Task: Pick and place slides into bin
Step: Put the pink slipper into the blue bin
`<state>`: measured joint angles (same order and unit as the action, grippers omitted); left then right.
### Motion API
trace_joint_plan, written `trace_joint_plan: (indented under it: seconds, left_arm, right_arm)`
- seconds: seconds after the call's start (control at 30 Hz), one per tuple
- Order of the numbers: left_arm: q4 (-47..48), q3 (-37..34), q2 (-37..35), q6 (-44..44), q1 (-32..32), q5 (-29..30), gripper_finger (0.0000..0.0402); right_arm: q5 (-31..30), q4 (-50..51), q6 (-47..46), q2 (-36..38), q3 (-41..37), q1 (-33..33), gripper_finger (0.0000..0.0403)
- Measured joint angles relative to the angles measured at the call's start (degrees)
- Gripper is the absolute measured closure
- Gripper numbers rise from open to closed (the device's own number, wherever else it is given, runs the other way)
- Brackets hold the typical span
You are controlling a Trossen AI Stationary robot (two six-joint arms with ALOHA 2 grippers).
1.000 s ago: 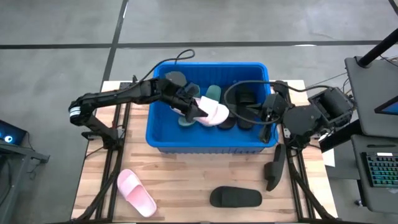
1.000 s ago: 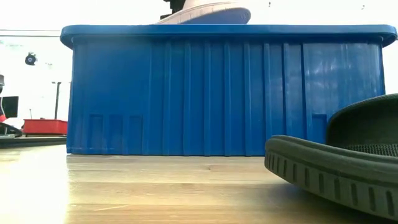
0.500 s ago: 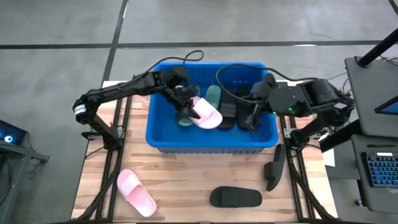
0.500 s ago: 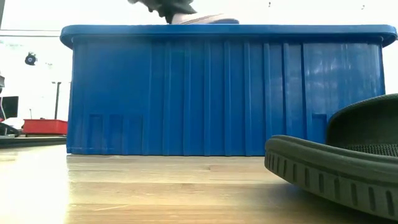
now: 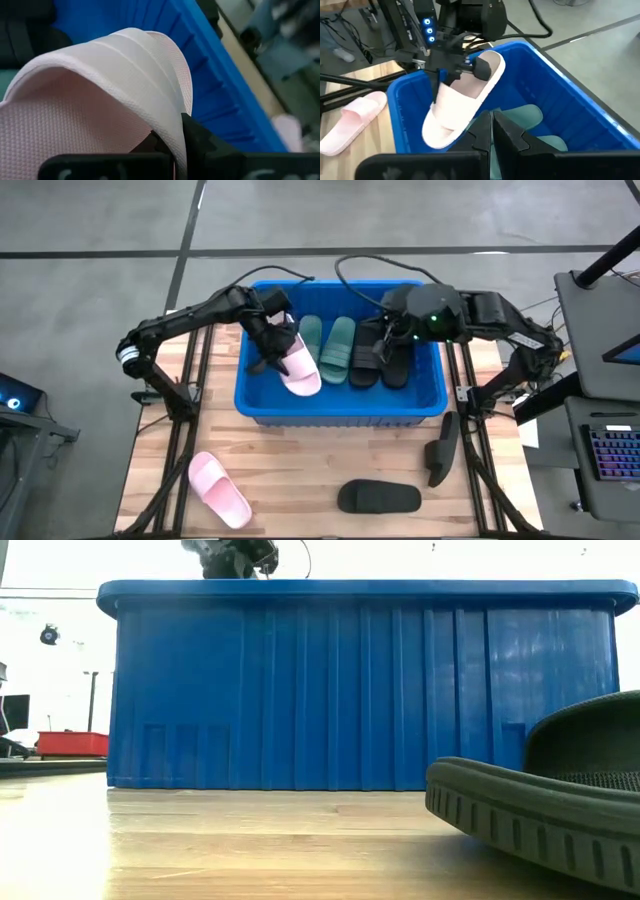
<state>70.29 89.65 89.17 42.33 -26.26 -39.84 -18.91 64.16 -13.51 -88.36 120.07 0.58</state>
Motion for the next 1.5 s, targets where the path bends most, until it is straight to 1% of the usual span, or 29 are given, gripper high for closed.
trace_joint_plan:
  seconds: [0.1,0.2,0.33,0.43,0.57,0.73,0.87,1.07,1.17,1.23,1.5]
  left_arm:
    - [1.1,0.0,0.0,6.1,0.1,0.3,0.0401]
    - [3.0,0.0,1.1,8.7,0.1,0.4,0.0401]
    - [10.5,-0.1,5.1,13.1,0.0,2.0,0.0401]
    - [16.9,0.1,9.3,16.6,0.0,7.5,0.0401]
    - [19.3,1.1,13.7,18.8,-0.6,17.1,0.0401]
    - [19.3,2.7,16.7,18.7,-3.1,19.4,0.0401]
    - [18.8,3.8,18.8,18.2,-5.3,25.1,0.0401]
    - [17.7,3.5,20.7,18.5,-7.6,26.8,0.0401]
    - [17.1,3.1,21.0,18.2,-8.5,26.7,0.0401]
    - [17.2,2.9,21.2,19.2,-9.0,26.6,0.0401]
    - [13.6,2.8,22.8,22.2,-9.5,28.0,0.0401]
  right_arm:
    - [0.1,-0.4,0.6,-0.4,-0.9,0.9,0.0394]
    - [1.5,-0.4,0.9,-1.2,-1.5,1.5,0.0394]
    - [2.9,-1.1,3.1,-1.7,-1.5,1.7,0.0394]
    - [3.1,-2.1,4.2,-1.9,-1.6,1.8,0.0394]
    - [3.1,-2.3,5.0,-1.9,-1.6,2.1,0.0394]
    - [4.5,-2.2,5.0,-1.8,-1.6,2.2,0.0394]
    - [6.0,-2.0,5.0,-1.8,-1.6,2.2,0.0394]
    - [6.2,-1.9,6.1,-1.7,-1.6,2.2,0.0394]
    - [8.0,-1.9,6.2,-1.7,-1.6,2.2,0.0394]
    - [8.8,-1.9,6.6,-1.7,-1.6,2.2,0.0394]
    - [8.9,-1.5,7.1,-1.4,-1.6,2.2,0.0394]
